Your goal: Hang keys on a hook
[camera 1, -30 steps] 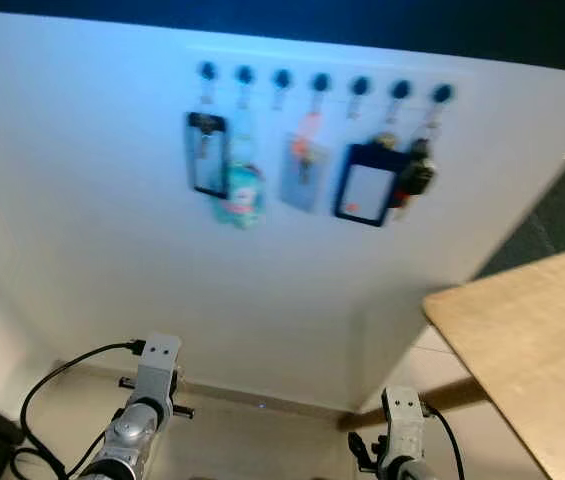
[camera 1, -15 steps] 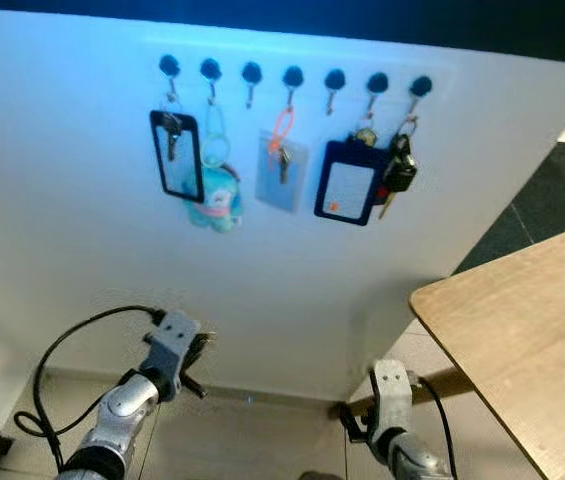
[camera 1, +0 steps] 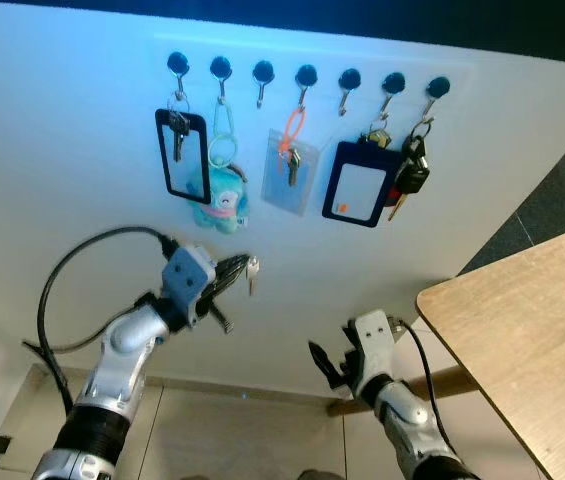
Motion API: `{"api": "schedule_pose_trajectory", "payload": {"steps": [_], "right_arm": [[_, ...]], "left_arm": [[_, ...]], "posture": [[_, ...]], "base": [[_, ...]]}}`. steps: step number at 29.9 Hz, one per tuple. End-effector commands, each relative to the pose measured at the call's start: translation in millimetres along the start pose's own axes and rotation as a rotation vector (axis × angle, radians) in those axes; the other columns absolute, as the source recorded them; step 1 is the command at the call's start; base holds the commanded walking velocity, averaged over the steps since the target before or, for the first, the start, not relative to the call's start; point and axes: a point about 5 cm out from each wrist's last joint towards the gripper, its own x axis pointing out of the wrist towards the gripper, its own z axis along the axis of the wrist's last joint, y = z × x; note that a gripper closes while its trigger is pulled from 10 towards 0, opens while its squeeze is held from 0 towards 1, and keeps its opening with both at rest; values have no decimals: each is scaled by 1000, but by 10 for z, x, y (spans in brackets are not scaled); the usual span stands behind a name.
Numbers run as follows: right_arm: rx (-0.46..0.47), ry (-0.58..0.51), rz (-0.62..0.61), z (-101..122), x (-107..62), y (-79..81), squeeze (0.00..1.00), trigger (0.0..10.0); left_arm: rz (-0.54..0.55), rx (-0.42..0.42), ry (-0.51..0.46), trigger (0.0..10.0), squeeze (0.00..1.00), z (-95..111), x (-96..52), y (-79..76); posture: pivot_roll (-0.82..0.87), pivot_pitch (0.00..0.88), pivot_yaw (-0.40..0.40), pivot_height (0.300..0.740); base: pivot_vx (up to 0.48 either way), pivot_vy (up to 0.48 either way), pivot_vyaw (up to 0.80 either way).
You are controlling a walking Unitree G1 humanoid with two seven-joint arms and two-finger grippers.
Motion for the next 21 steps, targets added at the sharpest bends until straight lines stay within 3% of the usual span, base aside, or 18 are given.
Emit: {"api": "schedule_pose_trajectory", "payload": {"steps": [1, 2, 10, 21], "right_arm": [[-3, -40, 6, 37, -26, 6, 0, 10000], [-3, -40, 6, 37, -26, 6, 0, 10000], [-36, -161, 48, 280, 12, 77, 0, 10000], [-66, -214, 123, 451, 59, 195, 0, 10000]], "left_arm": [[-9, 9, -19, 10000, 0, 120, 6, 69], [-9, 9, -19, 10000, 0, 120, 6, 69], [50, 64, -236, 10000, 0, 775, 264, 289], [-18, 53, -293, 10000, 0, 1043, 425, 294]], "posture": [[84, 58, -78, 740], [84, 58, -78, 740], [83, 59, -75, 740], [83, 50, -72, 740]], "base": [[0, 0, 0], [0, 0, 0], [0, 0, 0], [0, 0, 0]]}}
